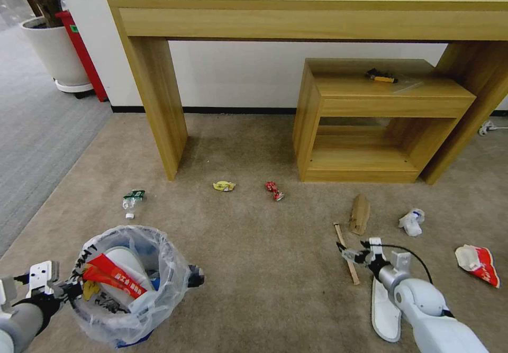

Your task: Pick up the trash bin and place the garbage on the floor into it.

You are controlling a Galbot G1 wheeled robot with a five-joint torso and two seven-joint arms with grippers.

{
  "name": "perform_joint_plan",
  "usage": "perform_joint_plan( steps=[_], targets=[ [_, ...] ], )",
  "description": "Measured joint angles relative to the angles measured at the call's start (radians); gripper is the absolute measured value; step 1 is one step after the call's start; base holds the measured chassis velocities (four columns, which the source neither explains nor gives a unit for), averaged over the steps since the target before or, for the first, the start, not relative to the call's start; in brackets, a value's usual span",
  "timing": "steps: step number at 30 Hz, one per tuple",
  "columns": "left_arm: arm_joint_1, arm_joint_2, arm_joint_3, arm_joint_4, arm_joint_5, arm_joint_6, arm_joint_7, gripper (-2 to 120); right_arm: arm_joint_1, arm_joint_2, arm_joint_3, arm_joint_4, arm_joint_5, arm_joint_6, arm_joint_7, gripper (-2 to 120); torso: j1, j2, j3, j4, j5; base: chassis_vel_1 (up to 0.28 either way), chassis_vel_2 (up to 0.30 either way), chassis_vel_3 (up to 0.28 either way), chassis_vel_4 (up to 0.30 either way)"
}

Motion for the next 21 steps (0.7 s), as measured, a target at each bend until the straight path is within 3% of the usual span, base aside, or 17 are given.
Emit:
perform_joint_plan(
  steps=[7, 21],
  targets=[
    [-0.019, -0.001, 0.037, -0.01, 0.004, 0.0, -0.014, 0, 0.031, 0.007, -0.014, -0.104, 0.004, 0.023, 0.002, 64, 0.0, 0.0, 0.0, -0.0001, -0.0001, 0.0, 0.0, 0.0, 0.0],
    [-0.03, 0.009, 0.06, -0.014, -0.001, 0.0, -0.029, 0, 0.054, 0.042, -0.042, -0.136, -0.002, 0.038, -0.008, 52, 0.0, 0.0, 0.0, 0.0, -0.0002, 0.0, 0.0, 0.0, 0.0]
  ],
)
